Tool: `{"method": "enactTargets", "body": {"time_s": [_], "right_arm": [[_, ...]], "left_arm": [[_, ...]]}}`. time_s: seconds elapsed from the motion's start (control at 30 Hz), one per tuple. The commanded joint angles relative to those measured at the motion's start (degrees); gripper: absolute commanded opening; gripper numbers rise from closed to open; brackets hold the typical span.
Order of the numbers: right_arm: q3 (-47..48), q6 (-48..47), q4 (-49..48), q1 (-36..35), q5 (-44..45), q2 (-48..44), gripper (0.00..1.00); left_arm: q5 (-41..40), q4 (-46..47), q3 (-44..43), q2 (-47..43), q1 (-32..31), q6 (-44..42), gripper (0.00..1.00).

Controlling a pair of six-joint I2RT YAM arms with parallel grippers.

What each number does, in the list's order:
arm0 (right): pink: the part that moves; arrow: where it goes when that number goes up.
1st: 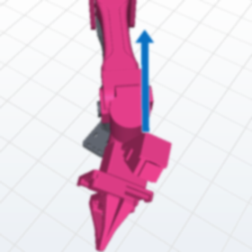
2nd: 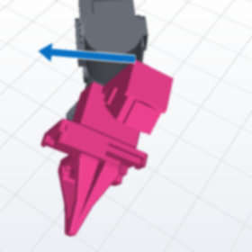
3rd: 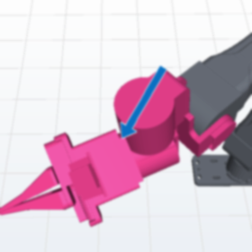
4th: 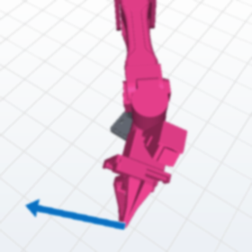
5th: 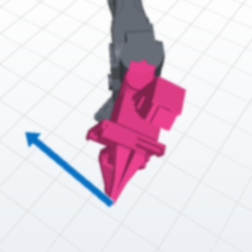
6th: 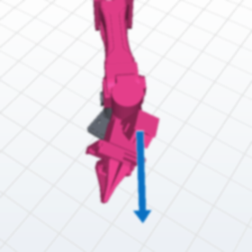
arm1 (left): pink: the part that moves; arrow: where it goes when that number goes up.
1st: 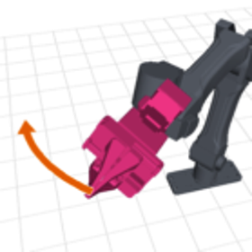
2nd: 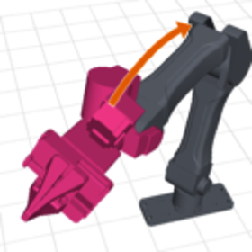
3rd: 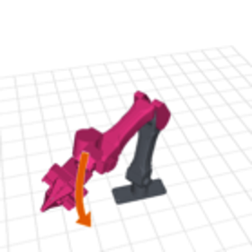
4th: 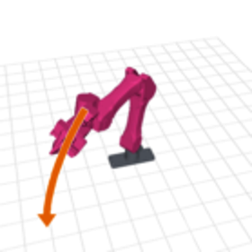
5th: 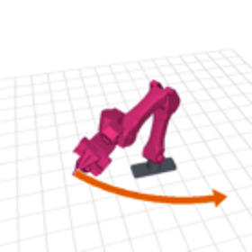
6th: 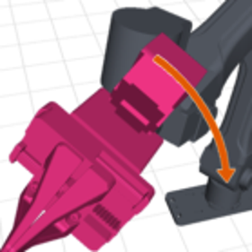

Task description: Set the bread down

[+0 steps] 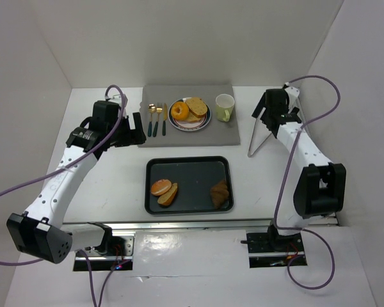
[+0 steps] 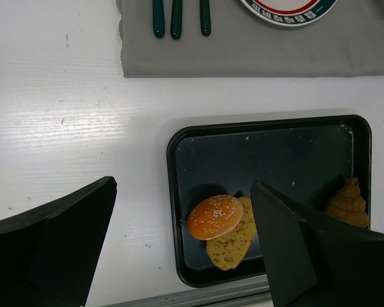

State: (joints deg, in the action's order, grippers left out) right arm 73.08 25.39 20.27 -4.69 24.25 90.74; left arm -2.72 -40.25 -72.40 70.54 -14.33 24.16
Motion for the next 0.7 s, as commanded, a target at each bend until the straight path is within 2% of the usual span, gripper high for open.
{"method": "enactTargets", "body": {"time_s": [0.0,0.13,0.3,0.5,0.67], "right_arm": [[-5.5,2.5,4.7,-1.0,-3.0,-5.0,1.0],[-11.0,3.0,4.7,-3.6,-6.0,-8.4,1.0],[-15.0,3.6,4.7,-10.2,-7.2,-9.8,1.0],[-16.7,5.1,4.7,-14.5,-7.2,-9.3,1.0],[-17.4,5.7,3.5,-15.8,-3.3,-10.0,1.0]], "left_arm": [[0.2,1.0,-2.0,0.4,0.4,-0.2,1.0],[0.2,1.0,-2.0,0.4,0.4,-0.7,1.0],[0.7,1.5,-2.0,0.9,0.4,-0.7,1.0],[0.7,1.5,-2.0,0.9,0.4,-0.7,1.0],[0.7,1.5,-2.0,0.9,0.4,-0.7,1.0]]}}
